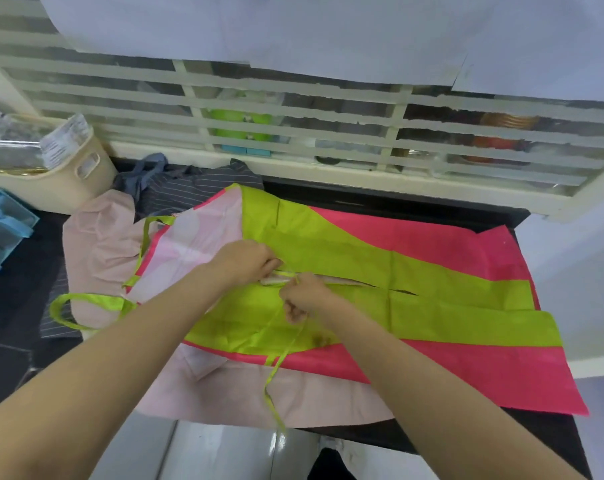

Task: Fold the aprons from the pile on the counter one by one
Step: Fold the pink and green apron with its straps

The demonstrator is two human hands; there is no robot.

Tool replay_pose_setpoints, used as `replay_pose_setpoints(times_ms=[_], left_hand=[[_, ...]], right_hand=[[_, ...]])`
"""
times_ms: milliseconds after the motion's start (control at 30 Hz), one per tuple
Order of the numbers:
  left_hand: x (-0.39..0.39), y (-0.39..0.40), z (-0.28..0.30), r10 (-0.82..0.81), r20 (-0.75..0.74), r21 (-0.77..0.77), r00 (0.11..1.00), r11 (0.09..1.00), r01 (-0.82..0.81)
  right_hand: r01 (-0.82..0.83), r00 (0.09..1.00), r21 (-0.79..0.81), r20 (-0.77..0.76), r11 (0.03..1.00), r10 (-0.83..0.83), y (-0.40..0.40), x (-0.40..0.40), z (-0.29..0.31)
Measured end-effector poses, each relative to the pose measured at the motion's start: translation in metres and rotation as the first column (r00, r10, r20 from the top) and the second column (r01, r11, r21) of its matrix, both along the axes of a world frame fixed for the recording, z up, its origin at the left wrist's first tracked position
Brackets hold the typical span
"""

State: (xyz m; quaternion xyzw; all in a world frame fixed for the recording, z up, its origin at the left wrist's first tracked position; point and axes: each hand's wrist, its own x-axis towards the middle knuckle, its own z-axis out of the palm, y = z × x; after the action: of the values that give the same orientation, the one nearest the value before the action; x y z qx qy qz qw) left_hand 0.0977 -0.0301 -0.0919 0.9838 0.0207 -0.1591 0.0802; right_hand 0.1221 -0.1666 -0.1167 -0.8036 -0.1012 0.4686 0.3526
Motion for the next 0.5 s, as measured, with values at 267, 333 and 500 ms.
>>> replay_pose_setpoints(times_ms=[267, 333, 500], left_hand=[[0.004, 0.014, -0.003, -0.021, -0.167, 0.308, 0.986, 0.949, 0.073], [0.014, 0.015, 0.000, 0.043, -0.242, 0.216, 0.969, 0.976, 0.010], [0.065, -0.001, 0.022, 0.011, -0.477, -0.185, 0.879, 0.976, -0.113]], right_hand=[[-0.379, 0.851, -0.501, 0.140, 0.778, 0.505, -0.109, 0.083, 0.038], [-0.381, 0.818, -0.563, 0.165, 0.734, 0.551, -0.125, 0.086, 0.034], [-0.430, 0.796, -0.531, 0.160, 0.730, 0.584, -0.133, 0.102, 0.030]])
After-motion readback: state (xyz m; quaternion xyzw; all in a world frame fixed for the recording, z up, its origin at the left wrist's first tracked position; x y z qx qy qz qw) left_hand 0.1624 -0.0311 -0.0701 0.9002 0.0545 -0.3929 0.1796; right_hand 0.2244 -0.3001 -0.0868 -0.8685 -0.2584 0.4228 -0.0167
